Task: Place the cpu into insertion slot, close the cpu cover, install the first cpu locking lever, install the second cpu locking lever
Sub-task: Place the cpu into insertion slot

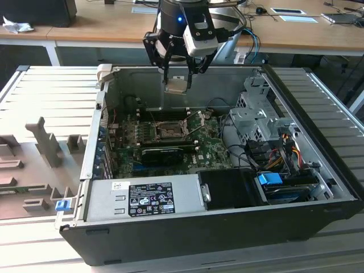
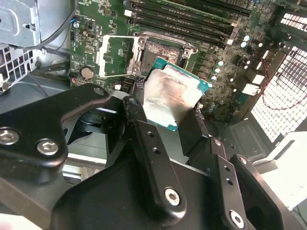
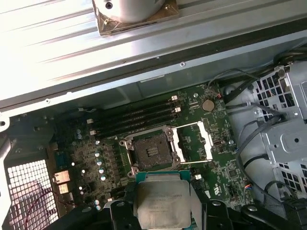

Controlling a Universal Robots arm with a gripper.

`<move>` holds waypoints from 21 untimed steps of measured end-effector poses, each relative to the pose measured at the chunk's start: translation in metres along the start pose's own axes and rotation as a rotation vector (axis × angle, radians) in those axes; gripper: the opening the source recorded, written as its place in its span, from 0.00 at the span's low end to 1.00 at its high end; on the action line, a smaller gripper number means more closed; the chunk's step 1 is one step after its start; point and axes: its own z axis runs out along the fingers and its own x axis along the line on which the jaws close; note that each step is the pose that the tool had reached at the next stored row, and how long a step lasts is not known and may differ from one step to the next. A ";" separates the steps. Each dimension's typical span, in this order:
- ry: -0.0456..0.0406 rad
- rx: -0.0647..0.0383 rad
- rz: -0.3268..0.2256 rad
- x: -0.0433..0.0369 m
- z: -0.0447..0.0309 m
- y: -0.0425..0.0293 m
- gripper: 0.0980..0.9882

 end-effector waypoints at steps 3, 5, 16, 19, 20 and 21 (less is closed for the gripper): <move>-0.0019 -0.001 0.021 0.0000 0.0002 0.0000 0.48; -0.0034 -0.001 0.037 0.0000 0.0003 0.0000 0.48; -0.0095 -0.002 0.106 0.0000 0.0005 0.0000 0.48; -0.0124 -0.003 0.138 0.0000 0.0008 0.0000 0.48; -0.0138 -0.003 0.154 0.0000 0.0010 0.0000 0.48; -0.0153 -0.003 0.171 0.0000 0.0011 -0.0001 0.48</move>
